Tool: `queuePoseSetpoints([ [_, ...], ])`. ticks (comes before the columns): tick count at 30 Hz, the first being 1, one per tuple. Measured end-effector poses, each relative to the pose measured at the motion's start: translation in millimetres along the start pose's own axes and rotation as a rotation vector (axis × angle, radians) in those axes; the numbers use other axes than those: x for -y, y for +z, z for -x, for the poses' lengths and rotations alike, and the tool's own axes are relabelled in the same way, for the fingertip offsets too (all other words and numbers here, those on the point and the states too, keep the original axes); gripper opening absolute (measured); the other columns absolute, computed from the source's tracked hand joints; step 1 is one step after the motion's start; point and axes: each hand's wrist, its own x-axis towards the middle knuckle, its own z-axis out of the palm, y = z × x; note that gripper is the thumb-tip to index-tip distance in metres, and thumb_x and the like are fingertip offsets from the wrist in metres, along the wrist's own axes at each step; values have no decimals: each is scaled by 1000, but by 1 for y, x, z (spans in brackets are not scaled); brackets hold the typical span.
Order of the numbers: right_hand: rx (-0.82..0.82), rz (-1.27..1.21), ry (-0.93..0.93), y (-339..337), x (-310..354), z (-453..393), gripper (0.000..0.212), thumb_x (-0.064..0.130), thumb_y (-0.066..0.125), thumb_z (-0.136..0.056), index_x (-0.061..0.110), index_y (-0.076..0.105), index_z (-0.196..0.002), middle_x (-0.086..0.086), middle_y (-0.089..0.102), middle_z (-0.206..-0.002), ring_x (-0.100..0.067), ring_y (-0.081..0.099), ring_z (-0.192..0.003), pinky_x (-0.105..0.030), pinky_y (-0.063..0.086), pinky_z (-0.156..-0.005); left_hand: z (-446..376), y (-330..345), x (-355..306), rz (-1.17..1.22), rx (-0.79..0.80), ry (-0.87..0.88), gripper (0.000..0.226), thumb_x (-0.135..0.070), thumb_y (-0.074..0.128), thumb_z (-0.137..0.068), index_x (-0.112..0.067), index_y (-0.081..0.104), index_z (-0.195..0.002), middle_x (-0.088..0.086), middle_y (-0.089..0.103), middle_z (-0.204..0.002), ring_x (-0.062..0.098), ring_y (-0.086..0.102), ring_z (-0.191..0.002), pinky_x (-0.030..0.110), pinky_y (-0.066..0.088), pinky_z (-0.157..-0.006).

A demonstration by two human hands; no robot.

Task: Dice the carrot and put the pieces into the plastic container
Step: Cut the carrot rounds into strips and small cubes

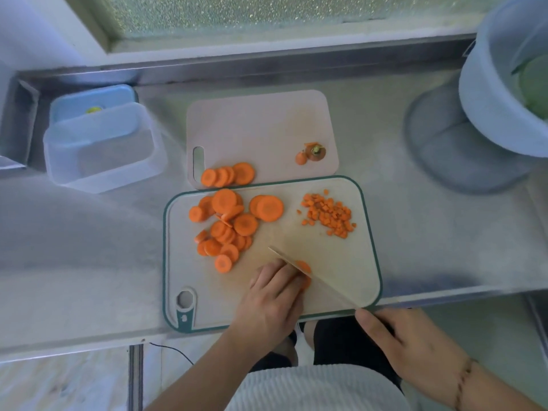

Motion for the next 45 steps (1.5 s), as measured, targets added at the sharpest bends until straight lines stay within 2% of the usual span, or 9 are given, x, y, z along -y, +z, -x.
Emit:
queuePoseSetpoints([
  [10,83,26,79,6,5,-8,63,76,16,-77,20,27,-50,4,30,-41,-12,28,-44,-23,29,-48,-5,0,0,77,-5,-21,20,-3,68,-89,-1,73,-108,11,68,-115,33,63,-104,39,51,-96],
  [20,46,-51,53,1,5,0,62,72,23,-81,20,32,-47,5,32,-42,-11,32,-45,-20,31,-50,-5,-2,-3,60,-52,-49,14,0,75,-83,0,74,-97,12,68,-104,28,58,-100,36,50,-96],
  [25,89,-3,106,6,-4,7,74,87,9,-69,18,28,-49,5,37,-42,-12,36,-45,-21,31,-49,-4,-1,-2,70,-71,-34,12,-4,71,-88,-1,76,-99,9,70,-104,25,58,-100,32,50,-94],
  [28,68,57,109,11,-5,1,80,89,1,-69,18,33,-50,2,39,-44,-13,37,-45,-27,40,-53,-4,0,-1,74,-66,-42,12,-4,72,-88,-2,76,-99,7,70,-104,25,61,-97,32,52,-91],
  [31,67,67,105,15,5,-8,69,80,5,-76,23,37,-52,2,41,-48,-12,40,-48,-35,48,-63,-5,0,-1,75,-60,-44,12,-4,72,-88,-3,77,-99,7,71,-105,27,64,-95,33,53,-88],
  [37,62,-85,32,9,5,-9,62,74,21,-79,21,32,-49,6,38,-43,-10,35,-46,-22,32,-52,-1,-2,-1,54,-96,-34,7,-5,75,-88,-3,77,-94,8,70,-101,27,62,-96,38,53,-90],
  [40,72,-71,36,10,-1,4,68,79,15,-80,26,41,-48,4,37,-45,-11,35,-46,-21,30,-51,2,0,0,51,-107,-23,3,-5,76,-87,-3,77,-90,7,71,-97,27,63,-94,40,54,-87],
  [42,81,-41,64,12,-5,10,75,86,11,-74,20,34,-47,3,35,-44,-12,33,-45,-21,29,-48,3,0,0,61,-105,-25,5,-5,75,-88,-3,78,-91,7,73,-100,29,66,-96,41,54,-87],
  [45,92,35,120,13,-3,9,72,83,7,-75,20,31,-50,5,42,-44,-13,36,-45,-27,37,-51,2,0,0,73,-106,-33,7,-3,78,-84,-4,78,-91,6,73,-100,29,67,-96,41,55,-87],
])
